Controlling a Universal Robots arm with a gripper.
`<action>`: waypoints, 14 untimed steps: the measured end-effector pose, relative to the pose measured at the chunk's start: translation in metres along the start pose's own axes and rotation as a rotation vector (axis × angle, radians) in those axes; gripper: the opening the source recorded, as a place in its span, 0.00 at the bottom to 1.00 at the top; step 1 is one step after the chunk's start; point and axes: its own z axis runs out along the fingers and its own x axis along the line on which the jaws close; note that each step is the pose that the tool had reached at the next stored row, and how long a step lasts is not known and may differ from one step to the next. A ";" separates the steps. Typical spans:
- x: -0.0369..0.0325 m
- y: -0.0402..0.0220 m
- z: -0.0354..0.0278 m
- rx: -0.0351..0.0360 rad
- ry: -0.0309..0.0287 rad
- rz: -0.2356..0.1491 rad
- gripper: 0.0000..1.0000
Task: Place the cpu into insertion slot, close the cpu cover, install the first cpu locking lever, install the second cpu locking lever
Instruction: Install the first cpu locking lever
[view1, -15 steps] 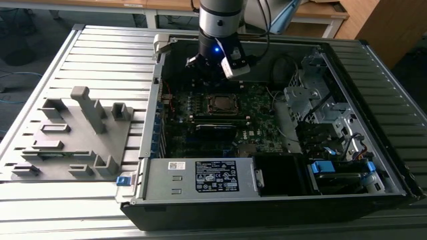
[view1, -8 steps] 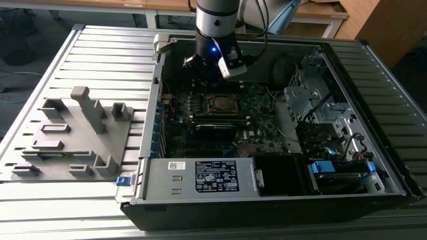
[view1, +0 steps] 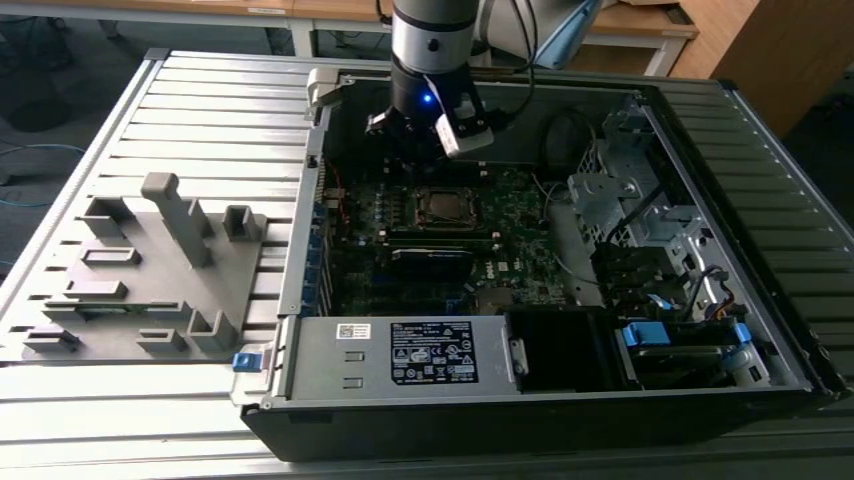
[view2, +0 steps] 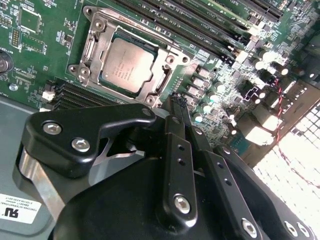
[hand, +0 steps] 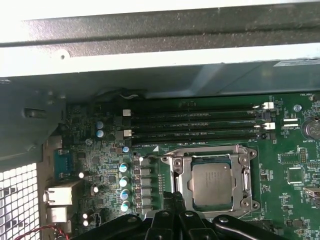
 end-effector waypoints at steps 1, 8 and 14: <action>0.0000 0.0001 -0.0005 -0.0002 -0.0001 0.000 0.11; 0.0000 0.0002 -0.0026 -0.0004 -0.0002 0.000 0.11; 0.0009 0.0001 -0.0028 -0.0001 -0.0001 0.000 0.11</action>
